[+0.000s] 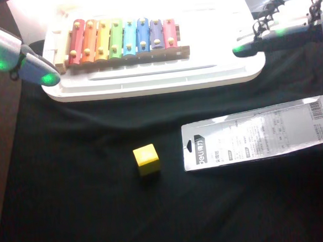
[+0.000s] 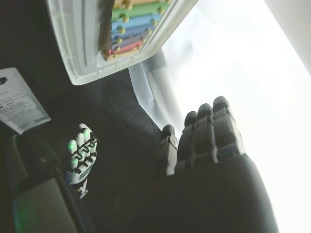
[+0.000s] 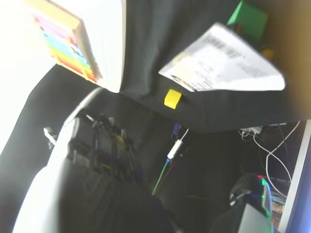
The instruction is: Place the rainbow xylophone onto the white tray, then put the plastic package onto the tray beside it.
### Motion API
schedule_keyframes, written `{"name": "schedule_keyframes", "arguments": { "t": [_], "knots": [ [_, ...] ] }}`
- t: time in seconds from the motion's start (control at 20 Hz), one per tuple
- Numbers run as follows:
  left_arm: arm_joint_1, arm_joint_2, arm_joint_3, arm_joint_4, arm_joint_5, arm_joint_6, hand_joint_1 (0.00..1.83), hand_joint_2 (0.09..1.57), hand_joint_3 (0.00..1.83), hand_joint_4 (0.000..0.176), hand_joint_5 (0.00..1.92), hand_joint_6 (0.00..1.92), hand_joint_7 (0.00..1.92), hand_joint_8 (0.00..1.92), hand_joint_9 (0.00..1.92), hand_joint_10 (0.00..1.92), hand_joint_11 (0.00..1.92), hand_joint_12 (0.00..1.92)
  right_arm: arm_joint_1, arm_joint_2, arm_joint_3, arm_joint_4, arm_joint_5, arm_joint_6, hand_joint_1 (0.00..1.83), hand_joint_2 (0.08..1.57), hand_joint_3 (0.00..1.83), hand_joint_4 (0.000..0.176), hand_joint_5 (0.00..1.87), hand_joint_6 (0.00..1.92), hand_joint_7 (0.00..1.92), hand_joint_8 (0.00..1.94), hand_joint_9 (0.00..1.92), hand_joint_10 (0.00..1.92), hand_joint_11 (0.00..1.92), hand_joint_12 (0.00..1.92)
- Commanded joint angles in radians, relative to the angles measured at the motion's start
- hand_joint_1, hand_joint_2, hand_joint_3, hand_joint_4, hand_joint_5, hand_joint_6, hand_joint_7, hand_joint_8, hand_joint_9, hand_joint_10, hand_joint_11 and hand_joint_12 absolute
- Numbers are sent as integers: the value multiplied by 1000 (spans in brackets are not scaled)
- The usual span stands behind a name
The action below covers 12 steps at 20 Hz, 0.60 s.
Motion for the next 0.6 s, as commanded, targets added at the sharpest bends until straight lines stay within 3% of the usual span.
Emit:
{"name": "schedule_keyframes", "arguments": {
  "t": [0.0, 0.05, 0.1, 0.3, 0.4, 0.55],
  "knots": [
    [-9, 18, -8, -59, -78, 24, 720, 681, 13, 176, 0, 0, 0, 0, 0, 0, 0, 0, 2, -1, -2, 59, -4, 6, 579, 612, 7, 0, 25, 3, 48, 10, 0, 0, 0, 145],
    [-2, 32, -19, -89, -87, 48, 752, 697, 17, 158, 0, 0, 0, 0, 0, 0, 0, 0, -8, -4, -2, 59, -8, 6, 562, 635, 0, 0, 45, 0, 77, 1, 38, 1, 0, 238],
    [8, 44, -29, -125, -98, 74, 774, 702, 17, 156, 0, 0, 0, 0, 0, 0, 0, 0, -18, -5, -2, 59, -13, 6, 584, 649, 0, 0, 50, 0, 99, 0, 83, 4, 0, 406],
    [53, 69, -51, -233, -151, 143, 813, 698, 8, 107, 0, 0, 0, 0, 0, 0, 0, 0, -67, -7, -1, 74, -39, 6, 544, 596, 0, 0, 84, 5, 123, 10, 89, 15, 82, 389],
    [64, 74, -57, -263, -173, 161, 794, 694, 5, 115, 0, 0, 0, 0, 0, 0, 0, 0, -88, -9, 1, 86, -52, 6, 574, 594, 0, 0, 96, 2, 164, 9, 150, 17, 146, 395],
    [66, 77, -63, -277, -195, 169, 761, 706, 8, 86, 0, 0, 0, 0, 0, 0, 0, 0, -109, -20, 8, 93, -69, 5, 554, 578, 0, 0, 67, 0, 145, 0, 140, 6, 121, 375]
  ]
}}
